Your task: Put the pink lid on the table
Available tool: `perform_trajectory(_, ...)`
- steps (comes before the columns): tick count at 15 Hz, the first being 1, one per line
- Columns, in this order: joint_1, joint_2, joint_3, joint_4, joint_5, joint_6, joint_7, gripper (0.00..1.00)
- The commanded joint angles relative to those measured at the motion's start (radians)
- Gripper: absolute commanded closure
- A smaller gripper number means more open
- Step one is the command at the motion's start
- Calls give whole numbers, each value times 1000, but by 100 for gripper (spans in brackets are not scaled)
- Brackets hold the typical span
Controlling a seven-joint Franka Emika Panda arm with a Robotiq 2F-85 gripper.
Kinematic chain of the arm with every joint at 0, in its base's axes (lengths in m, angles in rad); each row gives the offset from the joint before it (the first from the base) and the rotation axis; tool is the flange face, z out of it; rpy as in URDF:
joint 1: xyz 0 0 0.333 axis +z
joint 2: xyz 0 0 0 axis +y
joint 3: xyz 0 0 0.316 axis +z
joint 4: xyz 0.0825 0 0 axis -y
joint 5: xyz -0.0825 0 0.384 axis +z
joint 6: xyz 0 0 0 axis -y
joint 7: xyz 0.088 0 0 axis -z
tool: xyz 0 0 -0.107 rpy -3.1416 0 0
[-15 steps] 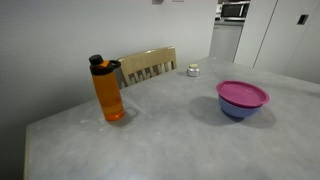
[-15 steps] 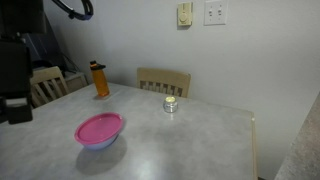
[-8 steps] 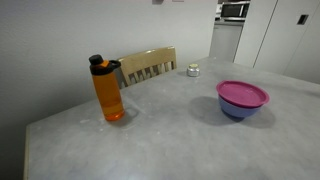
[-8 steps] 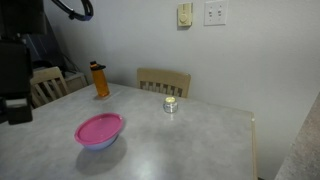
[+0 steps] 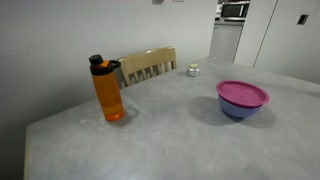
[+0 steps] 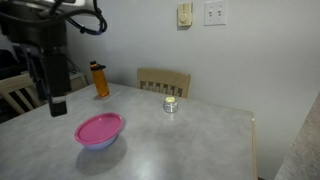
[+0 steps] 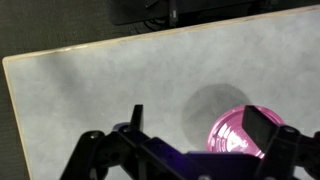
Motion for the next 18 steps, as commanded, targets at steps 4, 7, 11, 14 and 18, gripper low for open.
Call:
perform_trajectory(4,35,194,33,38,49,179,-137,0)
perform_trajectory(7,27,189,48,16,35,194,-140,0)
perform_trajectory(11,24,209,47,18,35,210,-184,0)
perform_trajectory(14,24,209,47,20,35,210,-185,0)
perform_trajectory(18,43,248,69,26,129,253,-144,0)
